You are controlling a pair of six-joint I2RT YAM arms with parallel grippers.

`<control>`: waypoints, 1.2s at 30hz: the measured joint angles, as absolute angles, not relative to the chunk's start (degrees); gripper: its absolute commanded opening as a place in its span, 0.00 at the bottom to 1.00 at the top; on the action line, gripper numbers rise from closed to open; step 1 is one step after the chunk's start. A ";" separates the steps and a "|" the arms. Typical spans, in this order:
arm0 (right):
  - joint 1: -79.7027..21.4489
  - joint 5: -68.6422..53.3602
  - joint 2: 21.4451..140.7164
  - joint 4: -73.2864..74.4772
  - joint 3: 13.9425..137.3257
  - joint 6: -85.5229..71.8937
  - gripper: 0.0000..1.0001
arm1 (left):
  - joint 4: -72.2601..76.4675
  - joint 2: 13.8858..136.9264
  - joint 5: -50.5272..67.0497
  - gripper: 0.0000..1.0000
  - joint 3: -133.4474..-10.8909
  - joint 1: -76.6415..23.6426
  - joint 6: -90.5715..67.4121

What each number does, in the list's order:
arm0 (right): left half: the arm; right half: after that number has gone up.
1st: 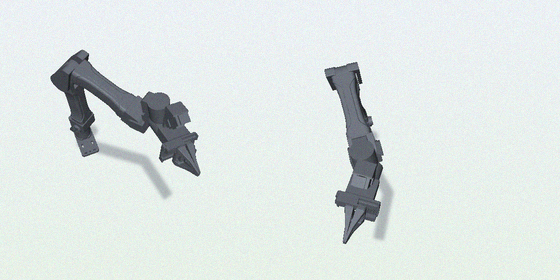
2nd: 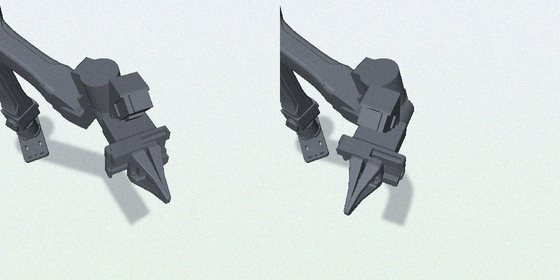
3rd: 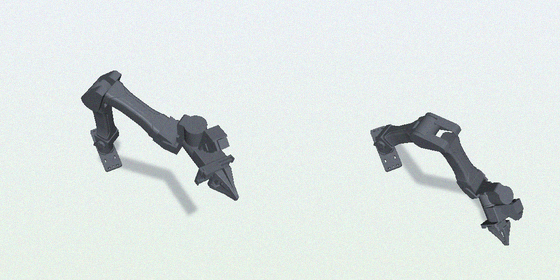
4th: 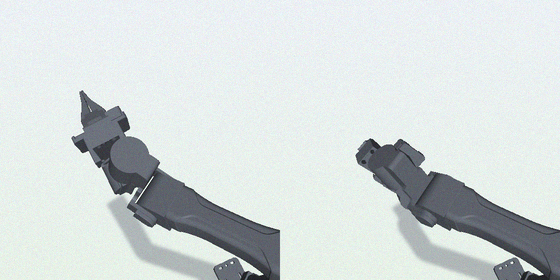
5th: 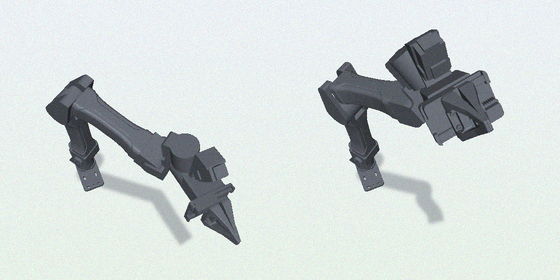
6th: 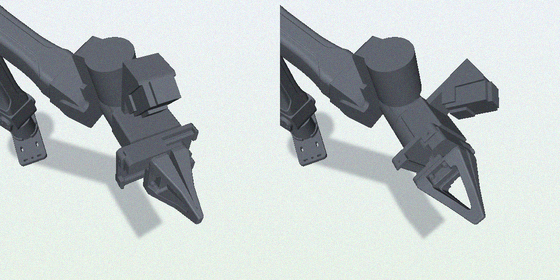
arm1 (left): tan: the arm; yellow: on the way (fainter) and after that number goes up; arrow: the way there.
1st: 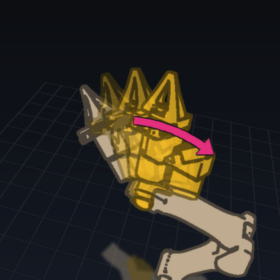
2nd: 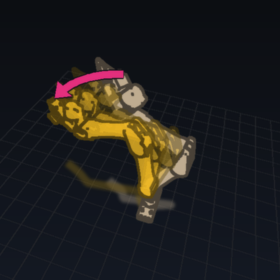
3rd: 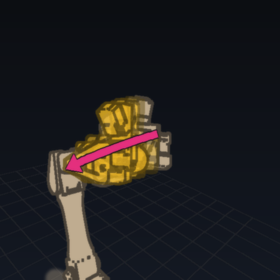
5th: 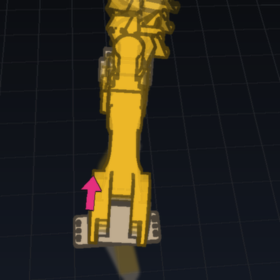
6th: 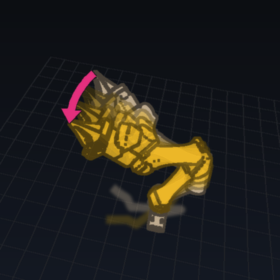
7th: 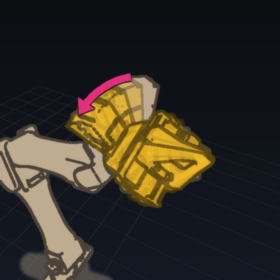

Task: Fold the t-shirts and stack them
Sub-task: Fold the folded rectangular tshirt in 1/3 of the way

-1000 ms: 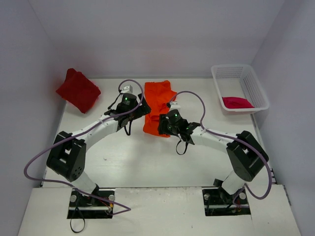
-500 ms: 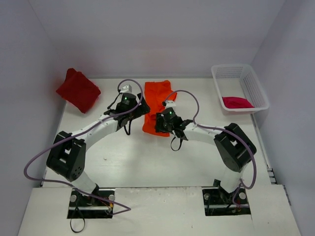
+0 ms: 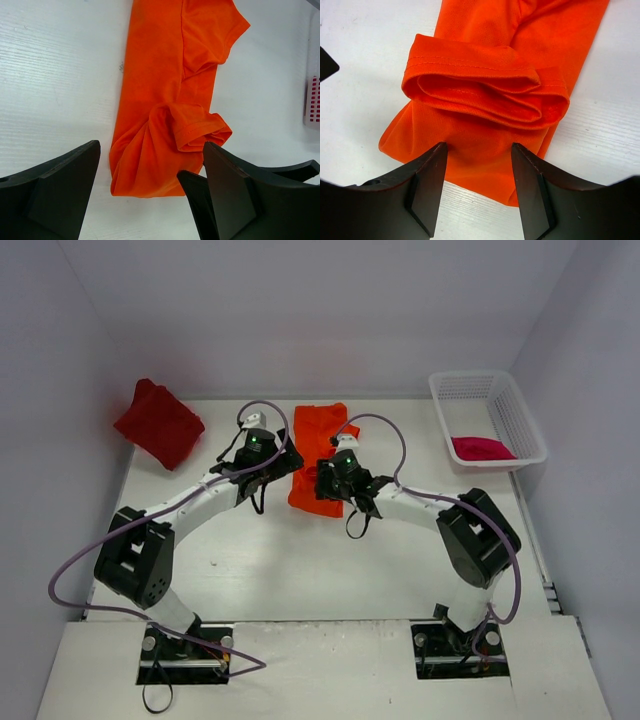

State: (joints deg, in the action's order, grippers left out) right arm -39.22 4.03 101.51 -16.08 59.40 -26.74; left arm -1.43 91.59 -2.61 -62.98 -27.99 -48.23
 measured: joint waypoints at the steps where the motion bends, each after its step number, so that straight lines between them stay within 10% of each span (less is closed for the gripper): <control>1: -39.11 4.03 101.51 -16.05 59.40 -26.70 0.50 | -1.43 91.59 -2.61 0.78 -62.98 -27.99 -48.23; 36: -35.33 4.14 110.21 -16.14 66.06 -23.55 0.50 | -1.43 92.14 -2.59 0.78 -62.98 -27.24 -48.16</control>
State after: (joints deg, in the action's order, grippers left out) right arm -35.33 4.14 110.21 -16.14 66.06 -23.55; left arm -1.43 92.14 -2.59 -62.98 -27.24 -48.16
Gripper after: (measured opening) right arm 0.500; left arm 0.784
